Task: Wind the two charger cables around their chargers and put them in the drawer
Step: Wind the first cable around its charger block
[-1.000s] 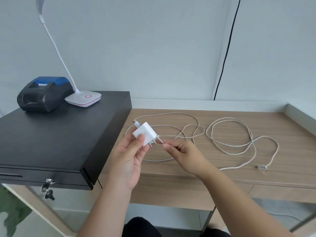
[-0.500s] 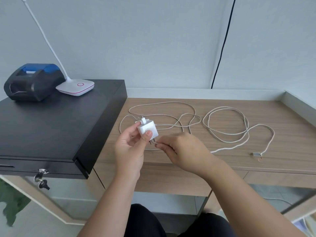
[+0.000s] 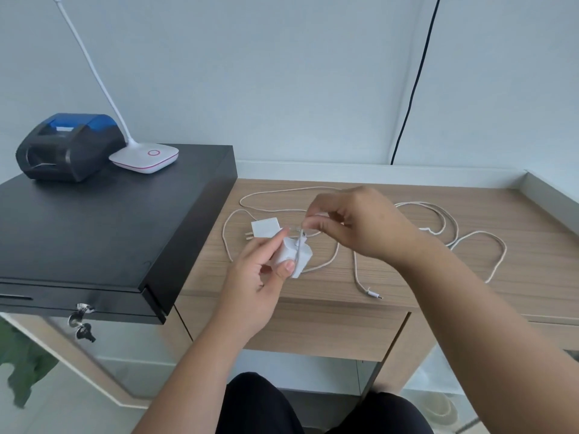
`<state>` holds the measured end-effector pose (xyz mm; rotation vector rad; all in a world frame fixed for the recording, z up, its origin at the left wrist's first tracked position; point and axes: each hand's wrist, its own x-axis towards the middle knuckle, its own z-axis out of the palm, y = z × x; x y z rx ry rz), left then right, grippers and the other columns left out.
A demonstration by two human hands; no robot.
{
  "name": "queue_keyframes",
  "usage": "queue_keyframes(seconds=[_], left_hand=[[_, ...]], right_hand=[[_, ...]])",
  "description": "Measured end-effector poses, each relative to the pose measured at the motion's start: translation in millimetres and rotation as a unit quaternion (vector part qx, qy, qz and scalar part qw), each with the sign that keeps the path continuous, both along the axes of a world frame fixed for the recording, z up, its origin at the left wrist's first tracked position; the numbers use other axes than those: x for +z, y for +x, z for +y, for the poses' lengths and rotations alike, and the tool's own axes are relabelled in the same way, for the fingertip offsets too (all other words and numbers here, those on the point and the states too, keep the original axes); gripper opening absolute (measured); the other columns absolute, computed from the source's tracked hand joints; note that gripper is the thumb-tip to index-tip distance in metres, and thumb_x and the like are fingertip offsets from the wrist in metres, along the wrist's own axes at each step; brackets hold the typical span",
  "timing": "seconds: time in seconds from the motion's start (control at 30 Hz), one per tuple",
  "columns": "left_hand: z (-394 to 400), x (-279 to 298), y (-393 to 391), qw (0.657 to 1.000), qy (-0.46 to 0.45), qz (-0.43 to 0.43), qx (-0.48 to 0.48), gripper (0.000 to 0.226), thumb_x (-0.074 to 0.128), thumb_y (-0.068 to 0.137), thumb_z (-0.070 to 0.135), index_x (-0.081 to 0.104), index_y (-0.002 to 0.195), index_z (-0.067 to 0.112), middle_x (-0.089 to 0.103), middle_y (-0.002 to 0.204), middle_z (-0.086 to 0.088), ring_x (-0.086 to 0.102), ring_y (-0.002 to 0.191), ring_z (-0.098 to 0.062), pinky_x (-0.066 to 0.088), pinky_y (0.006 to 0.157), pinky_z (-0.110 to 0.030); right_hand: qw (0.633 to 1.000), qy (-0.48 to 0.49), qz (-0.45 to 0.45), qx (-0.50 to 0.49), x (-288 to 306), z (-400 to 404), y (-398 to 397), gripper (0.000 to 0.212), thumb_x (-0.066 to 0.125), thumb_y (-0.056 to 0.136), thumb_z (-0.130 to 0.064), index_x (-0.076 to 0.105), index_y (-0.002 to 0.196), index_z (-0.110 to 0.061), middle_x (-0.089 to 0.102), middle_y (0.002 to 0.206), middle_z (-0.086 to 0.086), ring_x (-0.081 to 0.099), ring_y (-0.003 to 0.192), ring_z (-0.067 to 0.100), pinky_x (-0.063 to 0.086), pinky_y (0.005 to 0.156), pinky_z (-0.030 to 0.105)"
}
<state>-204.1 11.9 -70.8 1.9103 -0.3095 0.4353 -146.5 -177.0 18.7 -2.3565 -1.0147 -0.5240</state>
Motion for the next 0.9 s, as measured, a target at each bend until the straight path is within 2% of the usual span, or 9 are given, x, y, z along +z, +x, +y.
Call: queue_keyframes(seconds=[0.07, 0.17, 0.23, 0.3, 0.37, 0.47, 0.57, 0.7, 0.9], left_hand=[[1.4, 5.4, -4.2, 0.999, -0.034, 0.015, -0.037, 0.043, 0.06, 0.089, 0.026, 0.054, 0.13, 0.035, 0.062, 0.114, 0.013, 0.06, 0.109, -0.007, 0.046, 0.089, -0.014], [4.2, 13.9, -9.1, 0.988, -0.109, 0.04, -0.103, 0.04, 0.064, 0.087, 0.021, 0.06, 0.125, 0.034, 0.066, 0.117, 0.009, 0.064, 0.107, -0.011, 0.05, 0.087, -0.02], [3.8, 16.4, -10.0, 0.98, -0.155, 0.049, -0.117, 0.039, 0.065, 0.085, 0.016, 0.063, 0.123, 0.026, 0.07, 0.115, 0.002, 0.066, 0.103, -0.013, 0.052, 0.083, -0.022], [2.0, 17.6, -8.6, 0.97, -0.218, 0.043, -0.104, 0.039, 0.067, 0.083, 0.015, 0.063, 0.121, 0.02, 0.072, 0.112, 0.0, 0.066, 0.099, -0.014, 0.052, 0.079, -0.025], [0.4, 18.2, -5.0, 0.95, -0.299, 0.037, -0.084, 0.042, 0.071, 0.078, 0.021, 0.064, 0.12, 0.018, 0.072, 0.11, -0.001, 0.066, 0.099, -0.016, 0.053, 0.077, -0.027], [-3.9, 20.9, 3.1, 0.915, -0.397, 0.044, -0.049, 0.046, 0.074, 0.081, 0.015, 0.061, 0.125, 0.007, 0.07, 0.109, -0.006, 0.066, 0.098, -0.018, 0.053, 0.078, -0.026], [-10.2, 21.3, 10.6, 0.882, -0.468, 0.058, -0.015, 0.04, 0.061, 0.088, 0.009, 0.058, 0.127, 0.0, 0.067, 0.11, -0.009, 0.067, 0.093, -0.014, 0.055, 0.076, -0.023], [-15.5, 17.9, 20.3, 0.875, -0.479, 0.06, 0.026, 0.033, 0.057, 0.093, 0.005, 0.059, 0.125, -0.002, 0.066, 0.111, -0.012, 0.066, 0.093, -0.015, 0.054, 0.075, -0.021], [-18.7, 7.9, 33.1, 0.882, -0.46, 0.068, 0.08, 0.023, 0.061, 0.092, 0.003, 0.066, 0.114, 0.003, 0.071, 0.09, 0.003, 0.066, 0.085, -0.012, 0.053, 0.074, -0.025]], right_hand=[[0.998, 0.024, 0.057, 0.011, -3.2, -1.3, 9.4, 0.023, 0.064, 0.086, -0.044, 0.067, 0.079, -0.022, 0.035, 0.045, -0.006, 0.033, 0.045, 0.011, 0.028, 0.047, 0.022], [0.982, 0.074, 0.17, 0.038, -18.7, -1.9, 20.5, 0.03, 0.064, 0.088, -0.04, 0.065, 0.076, -0.012, 0.047, 0.058, 0.013, 0.036, 0.055, 0.016, 0.031, 0.054, 0.025], [0.965, 0.115, 0.228, 0.06, -32.2, 1.7, 20.6, 0.033, 0.059, 0.09, -0.041, 0.065, 0.076, -0.011, 0.049, 0.063, 0.008, 0.04, 0.06, 0.013, 0.034, 0.058, 0.026], [0.958, 0.138, 0.244, 0.065, -47.2, 7.4, 17.4, 0.038, 0.052, 0.091, -0.047, 0.062, 0.073, -0.016, 0.051, 0.065, 0.012, 0.044, 0.062, 0.021, 0.037, 0.061, 0.031], [0.956, 0.15, 0.247, 0.051, -61.4, 12.9, 10.8, 0.041, 0.047, 0.094, -0.045, 0.056, 0.071, -0.013, 0.049, 0.064, 0.011, 0.044, 0.062, 0.024, 0.037, 0.062, 0.032], [0.971, 0.114, 0.211, 0.012, -74.8, 21.0, -5.0, 0.034, 0.044, 0.099, -0.032, 0.043, 0.067, -0.022, 0.041, 0.058, -0.009, 0.039, 0.056, 0.006, 0.035, 0.057, 0.025], [0.99, 0.035, 0.135, -0.035, -79.2, 27.2, -17.7, 0.03, 0.039, 0.099, -0.038, 0.034, 0.071, -0.027, 0.04, 0.053, -0.006, 0.043, 0.054, 0.017, 0.04, 0.053, 0.035], [0.995, -0.044, 0.062, -0.069, -73.8, 29.6, -24.1, 0.023, 0.034, 0.098, -0.04, 0.038, 0.082, -0.024, 0.036, 0.053, -0.005, 0.045, 0.056, 0.032, 0.037, 0.05, 0.033], [0.989, -0.099, 0.082, -0.077, -70.6, 31.4, -35.9, 0.011, 0.036, 0.1, -0.037, 0.035, 0.091, -0.03, 0.042, 0.066, 0.001, 0.058, 0.071, 0.037, 0.031, 0.057, 0.031]])
